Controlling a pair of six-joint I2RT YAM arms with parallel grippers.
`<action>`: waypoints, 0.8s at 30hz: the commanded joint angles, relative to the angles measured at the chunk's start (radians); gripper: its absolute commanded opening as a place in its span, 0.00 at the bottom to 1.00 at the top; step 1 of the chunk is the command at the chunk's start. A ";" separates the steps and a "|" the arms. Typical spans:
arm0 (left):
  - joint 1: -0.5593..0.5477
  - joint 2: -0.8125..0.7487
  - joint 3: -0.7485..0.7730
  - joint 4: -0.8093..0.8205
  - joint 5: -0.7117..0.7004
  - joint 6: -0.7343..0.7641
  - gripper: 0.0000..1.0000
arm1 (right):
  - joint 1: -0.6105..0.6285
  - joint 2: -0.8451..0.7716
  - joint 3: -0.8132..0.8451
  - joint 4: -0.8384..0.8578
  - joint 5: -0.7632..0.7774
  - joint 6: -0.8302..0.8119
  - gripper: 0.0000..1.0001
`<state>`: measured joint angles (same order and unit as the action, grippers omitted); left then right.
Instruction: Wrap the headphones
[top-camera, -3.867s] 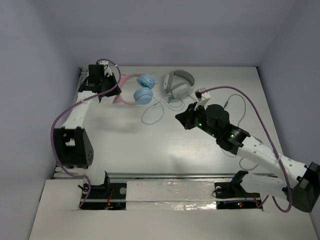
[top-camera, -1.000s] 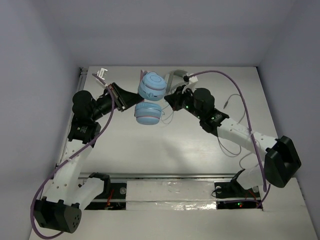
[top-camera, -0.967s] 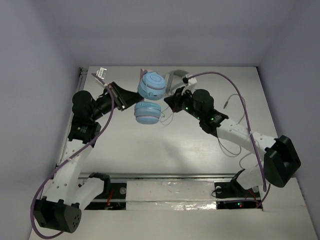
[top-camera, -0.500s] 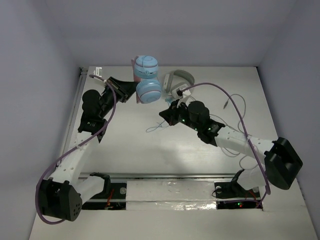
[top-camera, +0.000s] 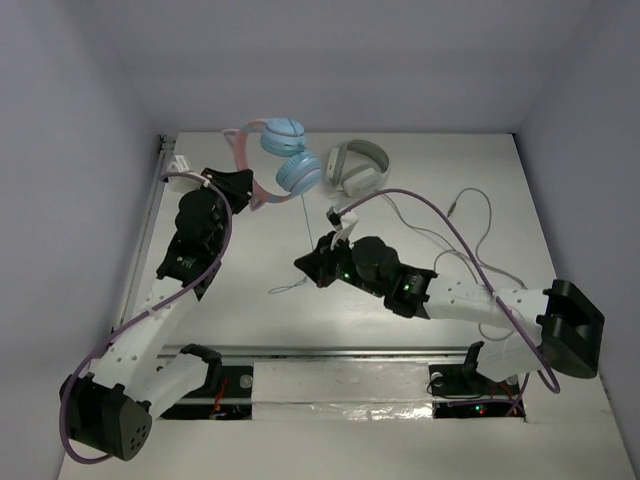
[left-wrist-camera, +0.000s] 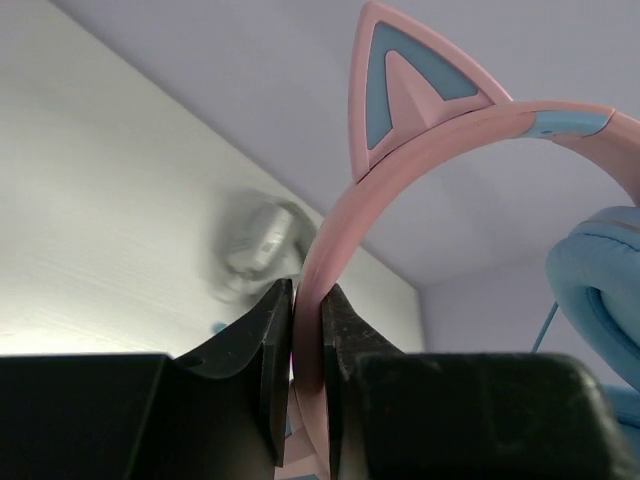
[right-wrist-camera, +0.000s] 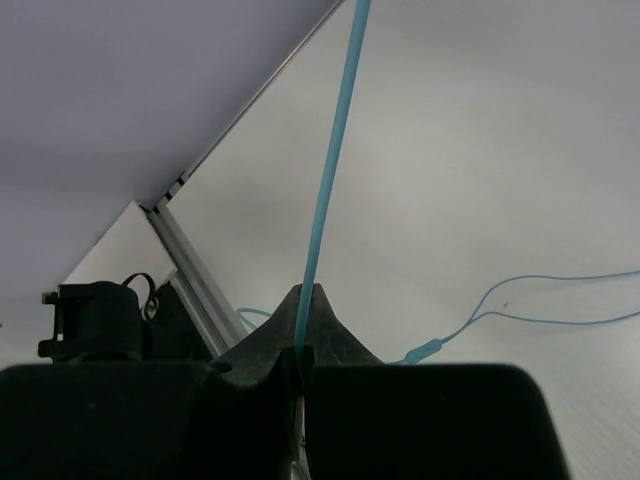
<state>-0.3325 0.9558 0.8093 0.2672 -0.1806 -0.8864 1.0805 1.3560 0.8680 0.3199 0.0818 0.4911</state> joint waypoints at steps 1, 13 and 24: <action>-0.023 -0.023 0.085 0.035 -0.216 0.075 0.00 | 0.051 -0.028 0.014 -0.070 0.084 0.044 0.00; -0.376 0.109 0.188 -0.135 -0.785 0.464 0.00 | 0.147 -0.102 0.075 -0.240 0.140 0.096 0.09; -0.643 0.167 0.209 -0.456 -0.766 0.491 0.00 | 0.147 -0.147 0.350 -0.805 0.213 -0.060 0.00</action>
<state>-0.9516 1.1450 0.9539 -0.1440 -0.9489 -0.3862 1.2205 1.1950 1.1336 -0.2611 0.2478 0.4969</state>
